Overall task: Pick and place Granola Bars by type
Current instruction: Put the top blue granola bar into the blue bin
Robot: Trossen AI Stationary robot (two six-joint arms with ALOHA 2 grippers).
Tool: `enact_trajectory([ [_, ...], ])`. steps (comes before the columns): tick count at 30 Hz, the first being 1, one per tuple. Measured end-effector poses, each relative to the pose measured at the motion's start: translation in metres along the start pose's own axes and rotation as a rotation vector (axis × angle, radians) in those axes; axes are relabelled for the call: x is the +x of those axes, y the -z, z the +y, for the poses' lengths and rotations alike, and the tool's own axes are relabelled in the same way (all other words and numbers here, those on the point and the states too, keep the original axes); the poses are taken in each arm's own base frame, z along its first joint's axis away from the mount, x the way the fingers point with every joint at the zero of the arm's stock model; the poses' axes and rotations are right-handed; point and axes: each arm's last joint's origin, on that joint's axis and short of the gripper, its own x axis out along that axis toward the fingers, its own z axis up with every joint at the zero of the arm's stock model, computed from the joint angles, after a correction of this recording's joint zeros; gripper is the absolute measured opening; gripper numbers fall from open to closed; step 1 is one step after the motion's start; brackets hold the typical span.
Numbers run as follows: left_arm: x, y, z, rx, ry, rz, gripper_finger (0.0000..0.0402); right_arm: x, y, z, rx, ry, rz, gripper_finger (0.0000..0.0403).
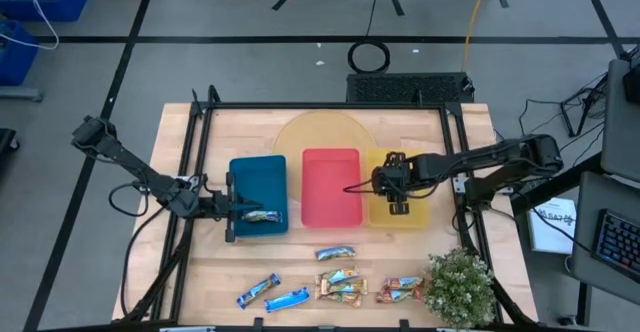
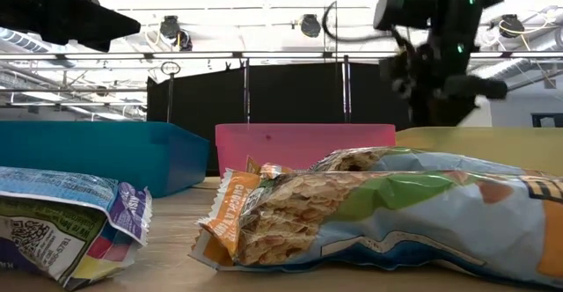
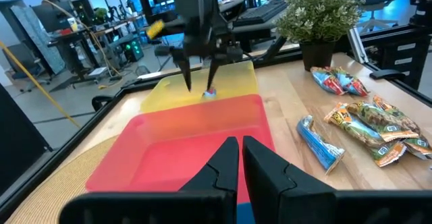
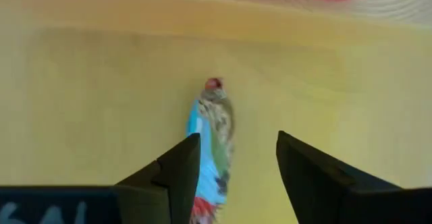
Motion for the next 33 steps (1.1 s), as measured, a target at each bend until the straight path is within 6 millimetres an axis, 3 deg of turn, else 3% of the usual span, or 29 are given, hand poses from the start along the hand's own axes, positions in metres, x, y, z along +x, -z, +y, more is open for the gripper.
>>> enact_trajectory([
  [4, 0.0, 0.0, 0.0, 0.035, 0.0, 0.001, 0.0031, -0.034, -0.01, 0.003, -0.008, 0.05, 0.017, 0.0186],
  [8, 0.0, 0.0, 0.0, 0.037, 0.0, 0.001, 0.0031, -0.066, -0.023, 0.016, 0.007, 0.036, -0.055, 0.016],
  [16, 0.0, 0.0, 0.0, 0.043, 0.0, 0.001, 0.0031, -0.108, -0.03, 0.057, -0.074, -0.047, -0.203, 0.0037],
  [18, 0.0, 0.0, 0.0, 0.043, 0.0, 0.001, 0.0031, -0.122, -0.022, 0.065, -0.117, -0.081, -0.258, 0.0011],
  [21, 0.0, 0.0, 0.0, 0.045, 0.0, 0.001, 0.0031, -0.15, -0.004, 0.065, -0.124, -0.101, -0.419, 0.001],
  [26, 0.0, 0.0, 0.0, 0.045, 0.0, 0.0, 0.0031, -0.179, 0.046, 0.041, -0.02, -0.023, -0.687, 0.0002],
  [29, 0.0, 0.0, 0.0, 0.046, 0.0, 0.0, 0.0031, -0.176, 0.075, 0.026, 0.067, -0.047, -0.871, 0.0003],
  [33, 0.0, 0.0, 0.0, 0.047, -0.001, -0.001, 0.0031, -0.148, 0.099, 0.021, 0.102, -0.048, -1.007, 0.0001],
])
